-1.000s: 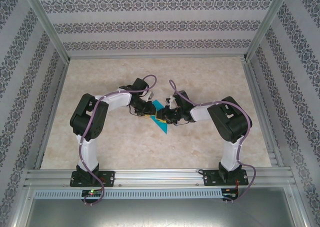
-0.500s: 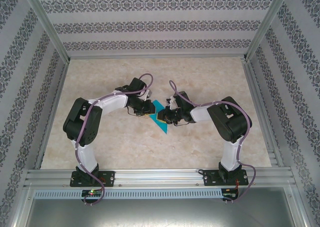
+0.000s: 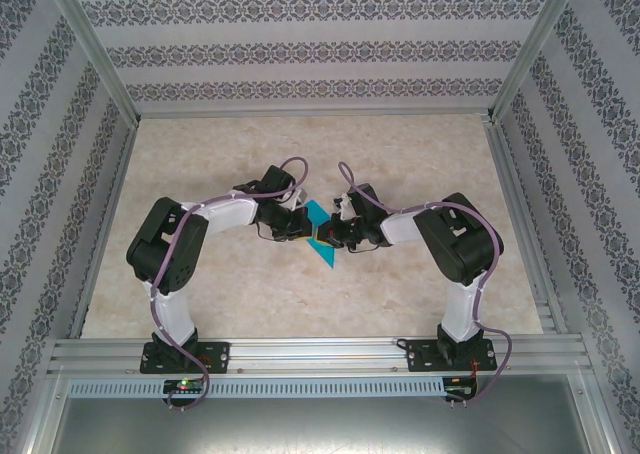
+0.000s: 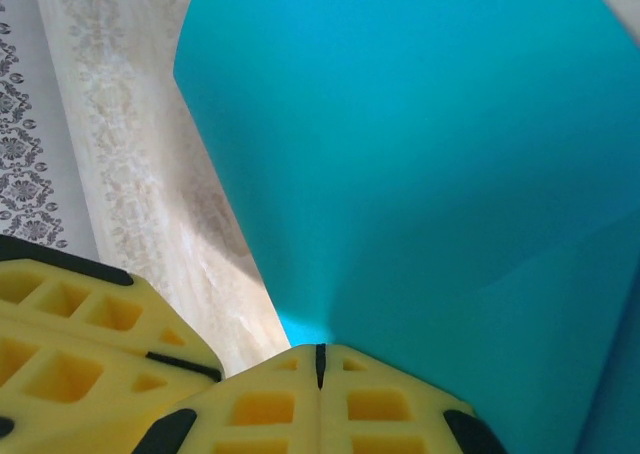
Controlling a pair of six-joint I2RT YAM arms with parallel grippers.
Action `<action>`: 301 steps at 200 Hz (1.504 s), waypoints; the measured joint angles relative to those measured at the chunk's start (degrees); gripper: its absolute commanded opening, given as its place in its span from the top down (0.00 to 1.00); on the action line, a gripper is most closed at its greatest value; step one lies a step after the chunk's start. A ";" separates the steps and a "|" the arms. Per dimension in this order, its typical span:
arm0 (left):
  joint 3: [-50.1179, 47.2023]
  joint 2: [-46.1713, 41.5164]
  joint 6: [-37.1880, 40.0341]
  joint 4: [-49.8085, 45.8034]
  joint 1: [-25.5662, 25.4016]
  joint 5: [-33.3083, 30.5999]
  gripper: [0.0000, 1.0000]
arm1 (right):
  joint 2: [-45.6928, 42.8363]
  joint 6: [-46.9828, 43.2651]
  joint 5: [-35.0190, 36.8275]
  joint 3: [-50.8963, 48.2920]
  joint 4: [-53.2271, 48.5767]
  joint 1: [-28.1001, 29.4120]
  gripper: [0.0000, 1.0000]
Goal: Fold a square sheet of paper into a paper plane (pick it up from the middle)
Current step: Third fold the triangle at the center of the table.
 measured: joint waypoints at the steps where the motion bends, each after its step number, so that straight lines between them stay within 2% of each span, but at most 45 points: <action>1: -0.02 0.02 0.00 0.09 0.00 0.02 0.95 | -0.02 0.00 0.00 0.00 0.00 0.00 1.00; 31: -0.02 0.83 -0.15 0.92 -0.35 0.83 0.99 | -0.02 0.00 0.00 -0.04 0.09 -0.02 1.00; 73: -0.22 1.20 -0.17 1.90 -0.33 1.75 1.00 | -0.04 0.04 -0.37 -0.37 0.33 -0.39 1.00; 159: -4.28 1.33 -1.22 4.87 -0.33 1.90 1.00 | -0.46 0.02 -0.37 -1.16 0.87 -0.68 1.00; 301: -4.11 2.80 -2.73 7.48 -0.33 2.38 1.00 | -0.61 0.26 -0.24 -1.27 1.01 -0.66 1.00</action>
